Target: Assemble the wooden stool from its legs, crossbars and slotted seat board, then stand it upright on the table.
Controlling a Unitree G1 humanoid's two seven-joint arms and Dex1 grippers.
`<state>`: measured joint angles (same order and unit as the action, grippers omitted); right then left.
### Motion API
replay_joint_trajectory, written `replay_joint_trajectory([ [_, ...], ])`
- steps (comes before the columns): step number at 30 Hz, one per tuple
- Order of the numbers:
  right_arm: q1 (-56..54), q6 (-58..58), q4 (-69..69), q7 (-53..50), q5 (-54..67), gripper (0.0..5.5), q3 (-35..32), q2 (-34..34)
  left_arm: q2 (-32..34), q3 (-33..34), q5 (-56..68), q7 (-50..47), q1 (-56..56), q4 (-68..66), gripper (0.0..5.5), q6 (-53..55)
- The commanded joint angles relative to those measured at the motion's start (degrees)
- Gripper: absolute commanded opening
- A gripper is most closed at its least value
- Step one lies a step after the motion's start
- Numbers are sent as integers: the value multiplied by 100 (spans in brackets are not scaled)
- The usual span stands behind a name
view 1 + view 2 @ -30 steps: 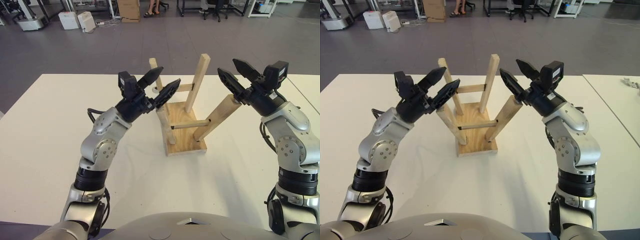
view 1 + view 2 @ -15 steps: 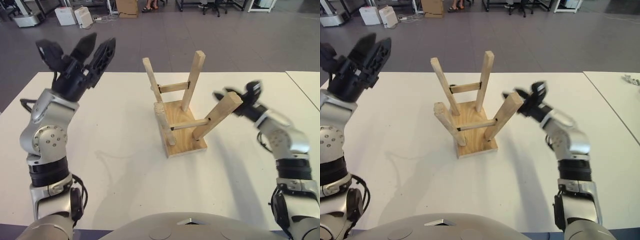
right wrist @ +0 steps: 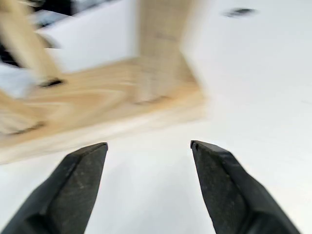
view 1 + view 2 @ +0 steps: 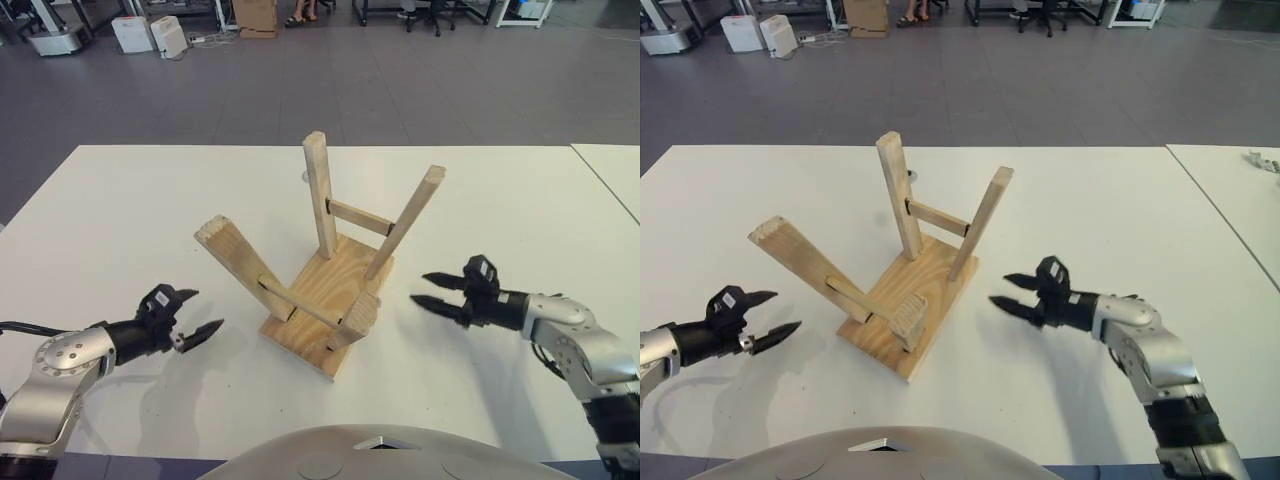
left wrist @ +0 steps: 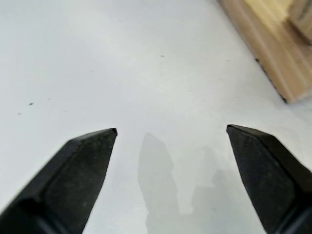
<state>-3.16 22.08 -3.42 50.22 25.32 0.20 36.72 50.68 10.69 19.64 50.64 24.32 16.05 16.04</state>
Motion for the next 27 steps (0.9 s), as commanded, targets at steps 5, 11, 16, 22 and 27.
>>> replay_joint_trajectory([
  [5, -3450, -2542, -5320, -1109, -2458, 320, 1305, -1775, -219, -1852, -926, 206, -855, 432, 415, 481],
  [11, -2682, -3372, -5104, 82, -2482, 320, 1267, -1153, -2553, -1348, -1354, -2655, -2502, -1941, 415, 113],
  [16, -941, -2681, -2345, -544, -2094, 320, 650, -701, -2897, -988, -1495, -3403, -2284, -2241, 415, -285],
  [22, 55, -1635, -745, -1400, -2354, 320, 579, -792, -2083, -1283, -2020, -2924, -1153, -1046, 415, 10],
  [27, 39, -1123, 56, -1348, -2193, 320, 1022, -1233, -2121, -2090, -1814, -2317, -1312, -119, 415, 754],
])
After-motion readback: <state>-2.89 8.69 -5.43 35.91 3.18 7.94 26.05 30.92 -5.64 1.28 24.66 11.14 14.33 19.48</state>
